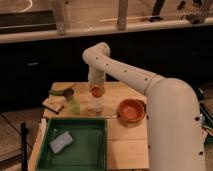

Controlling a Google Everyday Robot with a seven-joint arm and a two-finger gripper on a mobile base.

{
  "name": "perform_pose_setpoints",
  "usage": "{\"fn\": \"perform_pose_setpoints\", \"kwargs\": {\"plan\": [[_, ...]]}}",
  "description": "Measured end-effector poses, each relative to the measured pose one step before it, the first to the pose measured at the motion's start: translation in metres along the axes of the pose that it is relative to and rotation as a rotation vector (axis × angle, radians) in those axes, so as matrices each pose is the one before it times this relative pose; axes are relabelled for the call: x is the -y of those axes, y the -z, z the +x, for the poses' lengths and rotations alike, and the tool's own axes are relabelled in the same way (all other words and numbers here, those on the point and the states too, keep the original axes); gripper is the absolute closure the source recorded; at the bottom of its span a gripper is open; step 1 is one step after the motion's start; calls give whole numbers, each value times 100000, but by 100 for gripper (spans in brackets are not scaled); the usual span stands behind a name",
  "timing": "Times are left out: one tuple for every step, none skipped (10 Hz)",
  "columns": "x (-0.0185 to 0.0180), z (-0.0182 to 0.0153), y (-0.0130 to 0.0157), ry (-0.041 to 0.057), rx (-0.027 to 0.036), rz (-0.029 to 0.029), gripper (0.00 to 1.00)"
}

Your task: Place apple in paper cup

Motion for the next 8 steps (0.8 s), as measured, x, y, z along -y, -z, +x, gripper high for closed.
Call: {"fn": "perform_pose_setpoints", "kwargs": {"plan": [[-12,-69,-24,137,172,83,20],[-37,-65,24,247,145,193,20],[2,-9,20,269,-23,389,20],[47,-20,27,487,-73,691,20],[-27,-7,21,262,-10,198,20],[-31,-18,-26,342,42,-90,20],[65,-19,4,294,10,5,20],[152,-57,-32,628,78,-2,20]]}}
